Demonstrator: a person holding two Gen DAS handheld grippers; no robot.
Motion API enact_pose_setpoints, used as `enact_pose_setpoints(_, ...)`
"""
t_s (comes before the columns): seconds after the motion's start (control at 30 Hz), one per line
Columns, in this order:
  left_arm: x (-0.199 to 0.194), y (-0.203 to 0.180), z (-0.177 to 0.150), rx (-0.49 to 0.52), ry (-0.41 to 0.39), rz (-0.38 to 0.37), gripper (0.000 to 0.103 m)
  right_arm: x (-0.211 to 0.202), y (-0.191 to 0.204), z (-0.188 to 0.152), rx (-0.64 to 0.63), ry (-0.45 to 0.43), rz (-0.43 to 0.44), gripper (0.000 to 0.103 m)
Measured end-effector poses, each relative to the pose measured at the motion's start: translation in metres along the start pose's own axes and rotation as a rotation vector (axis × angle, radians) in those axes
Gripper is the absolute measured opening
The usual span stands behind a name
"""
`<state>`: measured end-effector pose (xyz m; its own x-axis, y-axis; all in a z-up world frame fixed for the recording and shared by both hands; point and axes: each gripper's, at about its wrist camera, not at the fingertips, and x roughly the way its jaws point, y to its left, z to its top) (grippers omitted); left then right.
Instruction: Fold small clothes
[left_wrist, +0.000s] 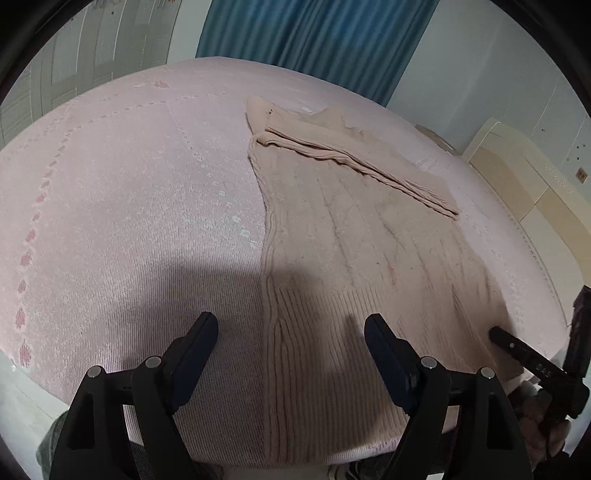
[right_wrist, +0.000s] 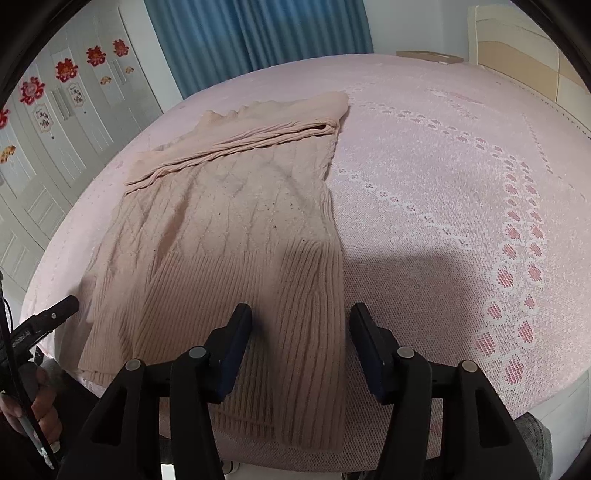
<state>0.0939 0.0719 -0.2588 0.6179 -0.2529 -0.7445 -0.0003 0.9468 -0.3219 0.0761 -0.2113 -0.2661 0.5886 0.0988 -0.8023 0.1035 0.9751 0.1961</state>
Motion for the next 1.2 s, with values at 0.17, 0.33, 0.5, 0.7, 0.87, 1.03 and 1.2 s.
enact_pose_setpoints(0.17,-0.005,0.002,-0.006,-0.031,0.015,-0.066,0.079,-0.001,-0.001,-0.001,0.010,0.001,0.008,0.056)
enact_pose_setpoints(0.33,0.000,0.002,-0.003,-0.050,0.018,-0.087,0.079,-0.002,-0.002,-0.001,0.021,0.003,0.018,0.056)
enact_pose_setpoints(0.5,0.004,-0.002,-0.001,-0.048,0.017,-0.097,0.056,-0.001,-0.001,0.000,0.019,0.002,0.020,0.057)
enact_pose_setpoints(0.7,0.005,0.002,-0.001,-0.062,0.013,-0.072,0.037,0.002,0.001,0.001,0.004,-0.001,0.012,0.058)
enact_pose_setpoints(0.87,0.004,0.014,0.000,-0.122,0.023,-0.109,0.029,0.004,0.001,0.002,-0.001,-0.003,0.010,0.058)
enact_pose_setpoints(1.03,-0.001,0.015,-0.006,-0.124,0.045,-0.130,0.029,0.005,0.002,0.002,-0.002,-0.004,0.009,0.058)
enact_pose_setpoints(1.2,-0.010,0.017,-0.017,-0.140,0.069,-0.167,0.029,0.004,0.002,0.001,-0.002,-0.004,0.009,0.058)
